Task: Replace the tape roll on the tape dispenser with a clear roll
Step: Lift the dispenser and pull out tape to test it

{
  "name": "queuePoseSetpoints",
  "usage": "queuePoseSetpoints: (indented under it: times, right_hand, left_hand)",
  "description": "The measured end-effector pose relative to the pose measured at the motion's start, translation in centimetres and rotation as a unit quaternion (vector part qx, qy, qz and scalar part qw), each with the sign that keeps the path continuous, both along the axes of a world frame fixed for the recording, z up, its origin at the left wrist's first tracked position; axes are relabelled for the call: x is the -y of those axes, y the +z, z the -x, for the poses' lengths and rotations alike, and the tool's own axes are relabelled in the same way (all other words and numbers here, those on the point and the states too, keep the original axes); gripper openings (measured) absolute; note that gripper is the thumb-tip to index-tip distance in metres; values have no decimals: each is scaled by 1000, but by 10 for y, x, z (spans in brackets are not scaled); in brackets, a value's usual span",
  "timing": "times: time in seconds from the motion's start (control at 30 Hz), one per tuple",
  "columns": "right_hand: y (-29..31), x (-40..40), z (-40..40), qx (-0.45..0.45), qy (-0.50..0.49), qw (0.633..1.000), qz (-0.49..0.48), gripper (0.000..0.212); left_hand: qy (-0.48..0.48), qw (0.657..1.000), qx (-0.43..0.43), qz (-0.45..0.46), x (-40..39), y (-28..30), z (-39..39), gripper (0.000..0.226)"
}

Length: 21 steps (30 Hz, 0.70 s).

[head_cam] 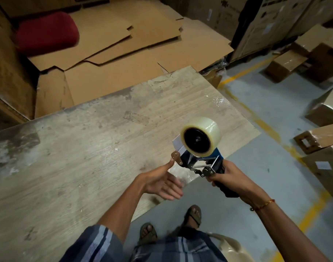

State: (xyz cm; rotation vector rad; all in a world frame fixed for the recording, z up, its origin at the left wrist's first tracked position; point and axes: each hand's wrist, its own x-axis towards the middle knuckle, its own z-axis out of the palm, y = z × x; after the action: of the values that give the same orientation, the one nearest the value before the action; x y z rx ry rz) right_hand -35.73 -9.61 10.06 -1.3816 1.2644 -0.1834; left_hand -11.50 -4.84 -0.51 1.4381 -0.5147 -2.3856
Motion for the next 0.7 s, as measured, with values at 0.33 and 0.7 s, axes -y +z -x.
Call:
queuePoseSetpoints:
  times: [0.33,0.7]
  right_hand:
    - [-8,-8,21,-3,-18,1000,22,34]
    - [-52,-44,40,40,-57,995,69,52]
  left_hand:
    - [233,965,65,105,12,-11,27,11]
    - [101,946,219,216,26,-24,17,17]
